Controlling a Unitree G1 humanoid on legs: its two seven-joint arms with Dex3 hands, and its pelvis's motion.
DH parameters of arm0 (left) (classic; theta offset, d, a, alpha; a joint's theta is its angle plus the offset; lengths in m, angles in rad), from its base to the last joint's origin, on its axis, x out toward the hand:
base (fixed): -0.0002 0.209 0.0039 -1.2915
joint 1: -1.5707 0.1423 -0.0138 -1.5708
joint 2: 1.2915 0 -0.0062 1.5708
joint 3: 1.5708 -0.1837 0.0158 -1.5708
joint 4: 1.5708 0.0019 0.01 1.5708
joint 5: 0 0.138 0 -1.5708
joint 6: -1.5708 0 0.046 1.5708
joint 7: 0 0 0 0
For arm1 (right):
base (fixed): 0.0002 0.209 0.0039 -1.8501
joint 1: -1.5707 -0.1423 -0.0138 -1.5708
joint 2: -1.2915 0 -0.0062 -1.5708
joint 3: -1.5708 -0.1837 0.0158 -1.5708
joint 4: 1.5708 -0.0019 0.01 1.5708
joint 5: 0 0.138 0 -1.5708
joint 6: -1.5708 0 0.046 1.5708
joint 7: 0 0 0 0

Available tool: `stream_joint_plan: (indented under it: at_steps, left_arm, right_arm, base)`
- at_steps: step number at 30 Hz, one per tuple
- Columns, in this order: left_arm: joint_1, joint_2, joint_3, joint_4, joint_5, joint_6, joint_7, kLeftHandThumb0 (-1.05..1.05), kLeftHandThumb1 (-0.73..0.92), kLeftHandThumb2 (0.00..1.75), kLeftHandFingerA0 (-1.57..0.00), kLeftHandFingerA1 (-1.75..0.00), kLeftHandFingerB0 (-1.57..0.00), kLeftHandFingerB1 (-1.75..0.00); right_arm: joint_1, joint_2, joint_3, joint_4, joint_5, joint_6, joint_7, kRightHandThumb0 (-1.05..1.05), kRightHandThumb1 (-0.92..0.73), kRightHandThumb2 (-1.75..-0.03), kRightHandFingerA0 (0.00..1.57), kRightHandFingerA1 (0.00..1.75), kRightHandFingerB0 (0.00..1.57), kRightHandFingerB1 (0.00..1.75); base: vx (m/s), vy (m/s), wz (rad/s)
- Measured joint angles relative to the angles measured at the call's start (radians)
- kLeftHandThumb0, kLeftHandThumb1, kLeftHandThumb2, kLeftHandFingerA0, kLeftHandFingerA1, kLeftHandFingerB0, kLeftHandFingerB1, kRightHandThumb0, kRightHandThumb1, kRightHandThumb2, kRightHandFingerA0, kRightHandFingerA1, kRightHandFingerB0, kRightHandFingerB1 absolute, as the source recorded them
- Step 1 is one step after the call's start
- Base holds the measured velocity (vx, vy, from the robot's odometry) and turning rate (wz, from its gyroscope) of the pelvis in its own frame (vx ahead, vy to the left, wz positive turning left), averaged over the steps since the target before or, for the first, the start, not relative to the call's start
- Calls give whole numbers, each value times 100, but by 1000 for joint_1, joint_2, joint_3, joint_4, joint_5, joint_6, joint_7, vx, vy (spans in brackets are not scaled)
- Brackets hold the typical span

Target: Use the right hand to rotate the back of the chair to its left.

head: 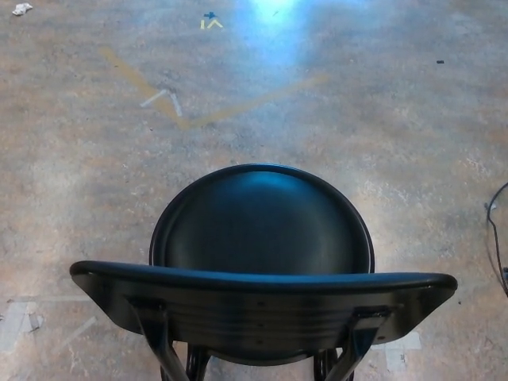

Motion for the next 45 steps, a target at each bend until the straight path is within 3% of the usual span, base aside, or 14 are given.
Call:
stream_joint_plan:
  at_steps: [2,5,6,12,13,15,16,19,20,23,26,27,28,45]
  left_arm:
    - [1,0,1,0,0,0,0,-52,81,64,-62,-53,-54,-45]
    - [3,1,3,0,0,0,0,-52,81,64,-59,-52,-52,-45]
    - [3,1,3,0,0,0,0,-52,81,64,-60,-52,-53,-45]
    - [4,7,1,0,1,0,0,-56,83,65,-57,-48,-51,-43]
    - [5,9,-2,0,2,0,0,-51,66,106,-53,-65,-37,-55]
    - [5,12,-3,0,3,0,0,-52,67,106,-51,-64,-36,-55]
    - [6,14,-3,0,3,0,0,-54,82,64,-52,-47,-47,-42]
    - [7,16,3,1,1,0,-3,-55,82,64,-55,-48,-50,-43]
    - [7,17,3,1,1,0,-4,-55,82,64,-56,-47,-50,-43]
    - [7,18,3,1,1,0,-6,-55,82,64,-55,-46,-49,-42]
    - [10,18,5,1,1,0,-9,-56,82,64,-54,-47,-48,-41]
    - [12,18,6,1,1,0,-10,-49,63,104,-53,-65,-36,-55]
    - [13,18,6,1,1,0,-10,-53,81,64,-60,-50,-51,-43]
    - [16,19,13,2,1,0,-10,-54,80,64,-58,-48,-52,-43]
  right_arm:
    - [12,0,11,-34,-20,0,-4,-94,-49,-86,0,0,0,0]
    - [24,0,28,-71,-37,3,-4,-92,-49,-83,0,1,0,0]
    - [26,0,34,-80,-41,3,-3,-90,-64,-59,0,0,0,0]
    - [42,4,76,-135,-61,22,8,-87,-64,-65,0,0,0,0]
    - [45,8,80,-142,-65,24,8,-90,-65,-62,0,0,0,0]
    - [49,14,88,-154,-73,28,8,-90,-66,-61,0,0,0,0]
    - [49,17,92,-162,-77,31,7,-85,-61,-70,0,0,0,0]
    - [49,30,107,-177,-85,38,7,-83,-59,-73,0,0,0,0]
    - [49,34,114,-180,-86,40,8,-86,-64,-59,0,0,0,0]
    - [49,40,127,-190,-86,43,14,-87,-63,-66,0,0,0,0]
    - [51,43,147,-223,-95,59,20,-92,-67,-60,0,0,0,0]
    - [53,42,154,-232,-103,63,20,-96,-69,-60,0,0,0,0]
    - [57,42,160,-244,-113,68,20,-96,-69,-62,0,0,0,0]
    - [129,51,318,-493,-245,228,58,-103,-68,-62,0,0,0,0]
  base:
    - [0,0,0]
    - [0,0,0]
    - [0,0,0]
    - [0,0,0]
    - [0,0,0]
    - [0,0,0]
    - [0,0,0]
    - [0,0,0]
    - [0,0,0]
    - [0,0,0]
    - [0,0,0]
    - [0,0,0]
    - [0,0,0]
    - [0,0,0]
